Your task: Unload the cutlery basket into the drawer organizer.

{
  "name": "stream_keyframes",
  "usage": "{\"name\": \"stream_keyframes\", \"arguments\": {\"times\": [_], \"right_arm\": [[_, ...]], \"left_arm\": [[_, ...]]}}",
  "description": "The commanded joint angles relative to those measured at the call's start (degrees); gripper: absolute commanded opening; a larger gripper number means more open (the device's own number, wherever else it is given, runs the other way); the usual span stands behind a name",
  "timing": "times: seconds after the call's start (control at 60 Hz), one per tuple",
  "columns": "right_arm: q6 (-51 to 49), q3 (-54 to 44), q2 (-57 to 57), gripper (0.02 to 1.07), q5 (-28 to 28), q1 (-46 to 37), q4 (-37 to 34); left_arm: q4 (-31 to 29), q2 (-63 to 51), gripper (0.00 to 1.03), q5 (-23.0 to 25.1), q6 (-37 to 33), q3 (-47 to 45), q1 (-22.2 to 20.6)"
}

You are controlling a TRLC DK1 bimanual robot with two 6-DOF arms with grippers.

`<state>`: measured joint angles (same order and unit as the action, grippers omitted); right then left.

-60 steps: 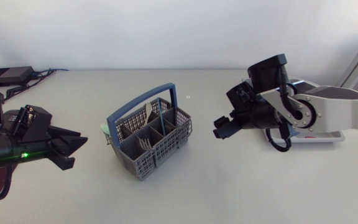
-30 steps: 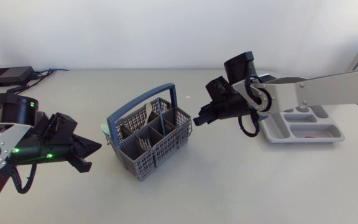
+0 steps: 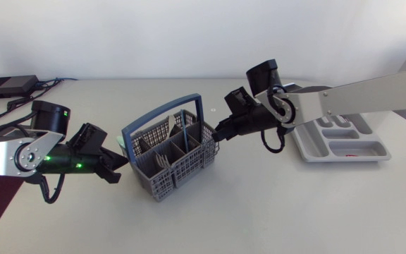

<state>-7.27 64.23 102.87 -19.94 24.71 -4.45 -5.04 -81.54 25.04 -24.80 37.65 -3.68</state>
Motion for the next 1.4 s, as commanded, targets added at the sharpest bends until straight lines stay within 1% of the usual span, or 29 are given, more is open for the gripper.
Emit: {"name": "stream_keyframes", "arguments": {"times": [0.0,0.267,0.483,0.65,0.933,1.15,1.233,1.3,1.383], "right_arm": [[0.76,-2.18,-2.41,0.12,-2.73,2.01,0.32],[0.85,-6.39,-7.68,0.12,-2.29,4.21,-2.14],[0.59,-10.79,-11.02,0.12,0.43,4.29,-2.76],[0.15,-13.51,-13.75,0.12,1.05,3.06,-2.76],[-0.2,-15.62,-14.98,0.12,1.66,0.69,-2.41],[-0.03,-16.15,-16.3,0.12,3.95,0.6,-2.41],[-0.03,-16.85,-16.91,0.12,4.12,0.34,-2.5],[-0.03,-17.47,-17.53,0.12,5.71,0.34,-2.41],[-0.03,-18.26,-18.76,0.12,6.32,0.34,-2.32]], "left_arm": [[1.61,-3.1,0.04,0.98,1.42,3.22,-1.15],[2.75,-7.76,0.04,0.98,2.65,9.02,-2.82],[2.75,-13.47,0.04,0.89,2.91,13.77,-6.78],[2.84,-16.37,0.04,0.19,4.05,16.93,-10.38],[2.93,-17.95,0.04,-0.69,4.85,18.95,-12.75],[3.02,-16.64,0.04,-0.96,4.32,17.55,-12.58],[2.93,-15.05,0.04,-1.04,4.23,17.2,-10.64],[2.66,-13.65,0.04,-0.96,3.79,16.76,-8.71],[2.4,-11.1,0.04,-0.96,3.53,15.44,-6.51]]}}
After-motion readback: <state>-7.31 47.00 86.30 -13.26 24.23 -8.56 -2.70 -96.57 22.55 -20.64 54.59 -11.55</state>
